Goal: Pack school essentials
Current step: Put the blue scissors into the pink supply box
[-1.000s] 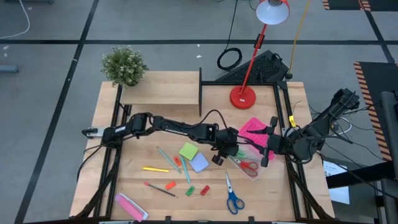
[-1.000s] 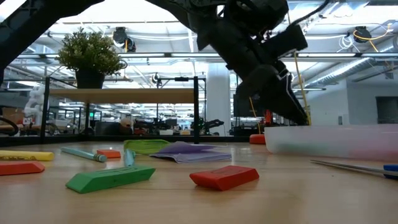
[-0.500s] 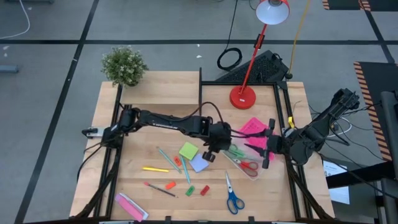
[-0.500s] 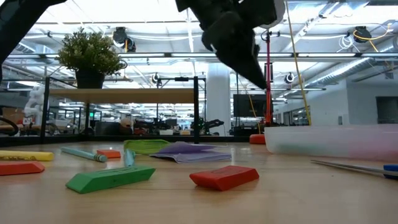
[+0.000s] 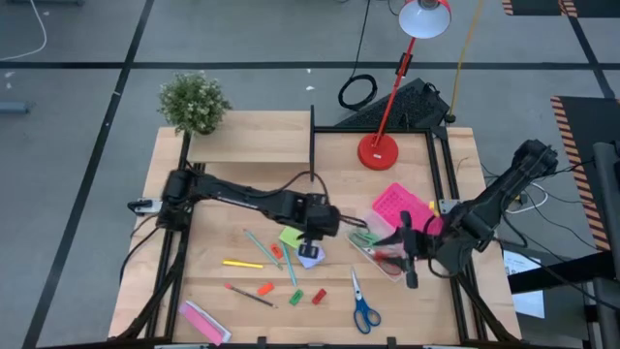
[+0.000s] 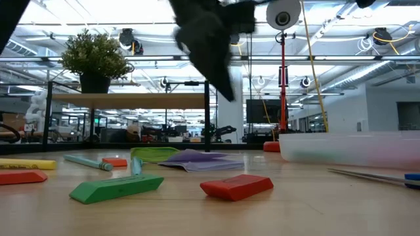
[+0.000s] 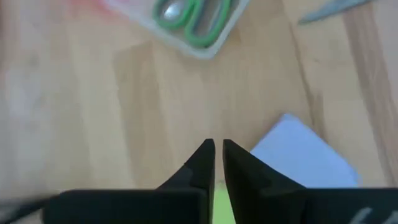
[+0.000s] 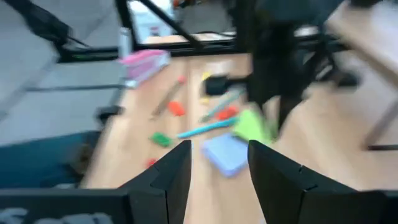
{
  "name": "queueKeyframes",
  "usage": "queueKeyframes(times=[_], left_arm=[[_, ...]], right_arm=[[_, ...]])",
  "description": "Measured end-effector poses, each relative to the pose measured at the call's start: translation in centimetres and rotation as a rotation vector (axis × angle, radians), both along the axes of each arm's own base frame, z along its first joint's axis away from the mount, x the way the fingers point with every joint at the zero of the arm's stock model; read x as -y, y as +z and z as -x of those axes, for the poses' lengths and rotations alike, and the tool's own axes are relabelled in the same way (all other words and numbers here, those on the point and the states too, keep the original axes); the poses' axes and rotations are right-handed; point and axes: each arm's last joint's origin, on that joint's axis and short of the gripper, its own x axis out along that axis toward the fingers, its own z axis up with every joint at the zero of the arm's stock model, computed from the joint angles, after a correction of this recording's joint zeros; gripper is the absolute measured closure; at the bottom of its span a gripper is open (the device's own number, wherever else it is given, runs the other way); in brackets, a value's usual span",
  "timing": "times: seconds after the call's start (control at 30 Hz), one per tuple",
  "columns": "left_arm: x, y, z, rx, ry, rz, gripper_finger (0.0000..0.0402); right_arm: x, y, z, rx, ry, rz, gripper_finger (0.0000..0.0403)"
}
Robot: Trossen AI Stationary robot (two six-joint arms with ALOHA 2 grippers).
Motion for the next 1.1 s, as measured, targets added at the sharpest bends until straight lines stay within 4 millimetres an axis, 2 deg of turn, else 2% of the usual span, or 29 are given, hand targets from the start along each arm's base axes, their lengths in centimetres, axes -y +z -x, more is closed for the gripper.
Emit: queueKeyframes(times=[0.23,0.37,0.5,0.63,0.8,1.1], left_arm=[[1.0,2.1,4.5,0.107,0.111,-0.005,0.0381],[2.7,2.3,7.0,0.19,0.086,0.039,0.0389],[4.3,2.7,8.4,0.289,0.045,0.074,0.0395],[5.6,2.7,8.5,0.322,0.013,0.094,0.0397],[6.7,2.6,8.4,0.345,-0.001,0.114,0.0384],[7.6,2.7,8.6,0.365,-0.002,0.135,0.0395]], right_arm=[[-2.4,-2.4,-0.6,-0.098,-0.005,-0.115,0.025],[-4.3,-4.9,-1.5,-0.182,-0.001,-0.167,0.025],[-5.9,-7.2,-2.2,-0.255,0.016,-0.207,0.025],[-7.4,-9.1,-2.4,-0.338,0.019,-0.256,0.025],[-9.9,-9.9,-3.2,-0.411,0.02,-0.331,0.025],[-14.0,-10.1,-5.6,-0.647,-0.136,-0.176,0.0249]])
